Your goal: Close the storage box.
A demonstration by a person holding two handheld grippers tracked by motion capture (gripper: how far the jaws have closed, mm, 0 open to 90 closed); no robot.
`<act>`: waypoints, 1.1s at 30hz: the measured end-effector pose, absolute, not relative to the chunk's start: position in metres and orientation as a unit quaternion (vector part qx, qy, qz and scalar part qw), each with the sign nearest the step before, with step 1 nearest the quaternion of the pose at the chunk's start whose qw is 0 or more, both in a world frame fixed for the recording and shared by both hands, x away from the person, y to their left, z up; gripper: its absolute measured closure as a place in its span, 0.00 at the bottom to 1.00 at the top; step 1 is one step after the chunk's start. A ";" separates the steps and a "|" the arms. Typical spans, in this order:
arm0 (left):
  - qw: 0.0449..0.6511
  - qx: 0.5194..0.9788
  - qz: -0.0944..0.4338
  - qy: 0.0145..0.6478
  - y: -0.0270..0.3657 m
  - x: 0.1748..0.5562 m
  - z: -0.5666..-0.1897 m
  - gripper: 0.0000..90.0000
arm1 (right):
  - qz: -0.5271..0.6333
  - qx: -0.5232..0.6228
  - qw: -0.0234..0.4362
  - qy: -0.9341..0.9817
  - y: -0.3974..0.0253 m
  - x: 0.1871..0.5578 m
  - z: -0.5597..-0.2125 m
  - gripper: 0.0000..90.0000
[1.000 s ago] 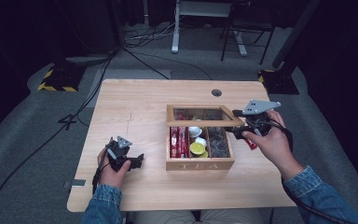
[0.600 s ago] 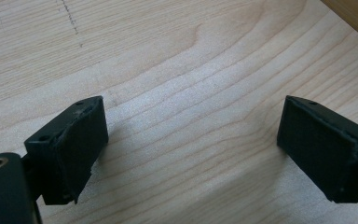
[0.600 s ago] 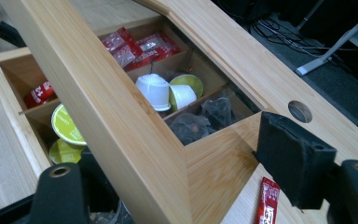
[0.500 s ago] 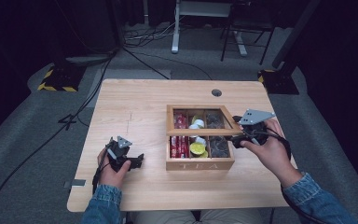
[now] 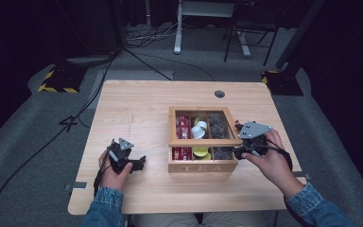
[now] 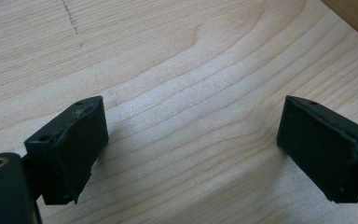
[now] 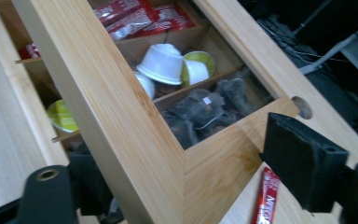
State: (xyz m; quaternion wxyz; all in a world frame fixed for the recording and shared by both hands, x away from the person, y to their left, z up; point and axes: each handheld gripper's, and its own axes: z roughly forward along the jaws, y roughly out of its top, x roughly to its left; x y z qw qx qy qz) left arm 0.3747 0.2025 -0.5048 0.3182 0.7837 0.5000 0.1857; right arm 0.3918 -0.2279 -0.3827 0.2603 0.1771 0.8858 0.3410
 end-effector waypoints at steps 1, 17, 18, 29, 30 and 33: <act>0.318 0.784 0.186 0.500 0.202 0.375 -0.505 0.10 | 0.341 0.177 0.260 0.886 -0.228 0.392 -0.383 0.23; 0.318 0.784 0.186 0.500 0.202 0.375 -0.505 0.10 | 0.313 0.156 0.244 0.904 -0.223 0.375 -0.409 0.19; 0.318 0.784 0.186 0.500 0.202 0.375 -0.505 0.10 | 0.310 0.156 0.239 0.907 -0.222 0.374 -0.410 0.19; 0.317 0.784 0.185 0.501 0.202 0.374 -0.505 0.10 | 0.328 0.175 0.185 0.910 -0.219 0.364 -0.403 0.29; 0.316 0.785 0.185 0.499 0.203 0.374 -0.505 0.10 | 0.333 0.177 0.179 0.909 -0.220 0.365 -0.401 0.29; 0.316 0.785 0.186 0.498 0.203 0.373 -0.505 0.10 | 0.352 0.192 0.173 0.900 -0.226 0.368 -0.393 0.29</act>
